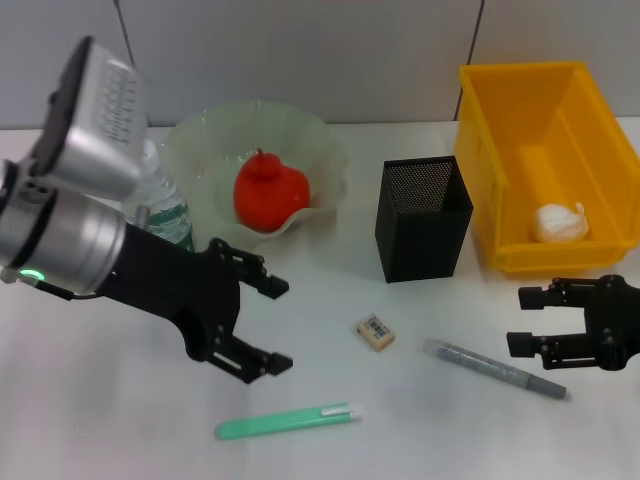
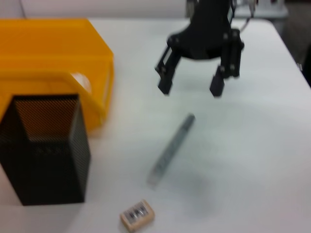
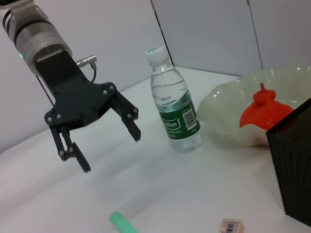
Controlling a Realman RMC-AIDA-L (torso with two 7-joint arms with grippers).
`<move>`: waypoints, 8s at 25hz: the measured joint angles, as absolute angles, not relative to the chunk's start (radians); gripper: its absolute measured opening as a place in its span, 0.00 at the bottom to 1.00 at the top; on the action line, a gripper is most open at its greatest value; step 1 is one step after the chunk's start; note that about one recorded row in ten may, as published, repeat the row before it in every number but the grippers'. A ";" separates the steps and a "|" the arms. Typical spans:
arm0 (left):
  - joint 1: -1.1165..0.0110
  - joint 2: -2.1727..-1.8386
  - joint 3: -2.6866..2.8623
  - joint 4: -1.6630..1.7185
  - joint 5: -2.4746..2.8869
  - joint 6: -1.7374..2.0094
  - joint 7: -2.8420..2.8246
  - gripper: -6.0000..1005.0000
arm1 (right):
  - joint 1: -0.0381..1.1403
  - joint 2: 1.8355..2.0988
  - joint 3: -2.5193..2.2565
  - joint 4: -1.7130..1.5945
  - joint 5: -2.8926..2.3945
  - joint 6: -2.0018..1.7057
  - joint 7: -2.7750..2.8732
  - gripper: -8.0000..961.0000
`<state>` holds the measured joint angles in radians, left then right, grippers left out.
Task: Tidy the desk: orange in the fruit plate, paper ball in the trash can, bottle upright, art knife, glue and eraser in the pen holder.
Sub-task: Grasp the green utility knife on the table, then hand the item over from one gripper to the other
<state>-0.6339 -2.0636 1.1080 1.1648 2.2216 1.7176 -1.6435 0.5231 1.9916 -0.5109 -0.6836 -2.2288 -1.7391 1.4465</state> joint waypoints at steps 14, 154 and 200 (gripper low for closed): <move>-0.728 -2.078 1.392 1.171 2.363 1.656 -1.860 0.82 | 0.529 1.991 -0.534 -0.678 -2.244 -1.729 1.463 0.82; -0.581 -2.069 1.283 1.012 1.780 1.464 -1.791 0.19 | 0.495 1.983 -0.525 -0.675 -2.243 -1.724 1.464 0.82; -0.770 -2.080 2.130 0.584 -0.002 0.791 -0.614 0.21 | 0.523 1.996 -0.535 -0.669 -2.247 -1.717 1.459 0.82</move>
